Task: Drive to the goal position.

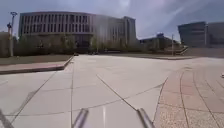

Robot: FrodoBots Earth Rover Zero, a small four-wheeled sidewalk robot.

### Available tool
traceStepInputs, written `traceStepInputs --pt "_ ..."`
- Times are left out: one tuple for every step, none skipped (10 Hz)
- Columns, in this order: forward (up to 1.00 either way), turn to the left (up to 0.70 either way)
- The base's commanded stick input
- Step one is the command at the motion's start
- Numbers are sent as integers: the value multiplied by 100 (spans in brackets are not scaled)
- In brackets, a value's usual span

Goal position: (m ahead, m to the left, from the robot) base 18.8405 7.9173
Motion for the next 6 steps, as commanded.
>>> traceStepInputs --pt "0 0" --pt "0 0" --pt "0 0" --pt "0 0" --pt "26 0" --pt "96 0"
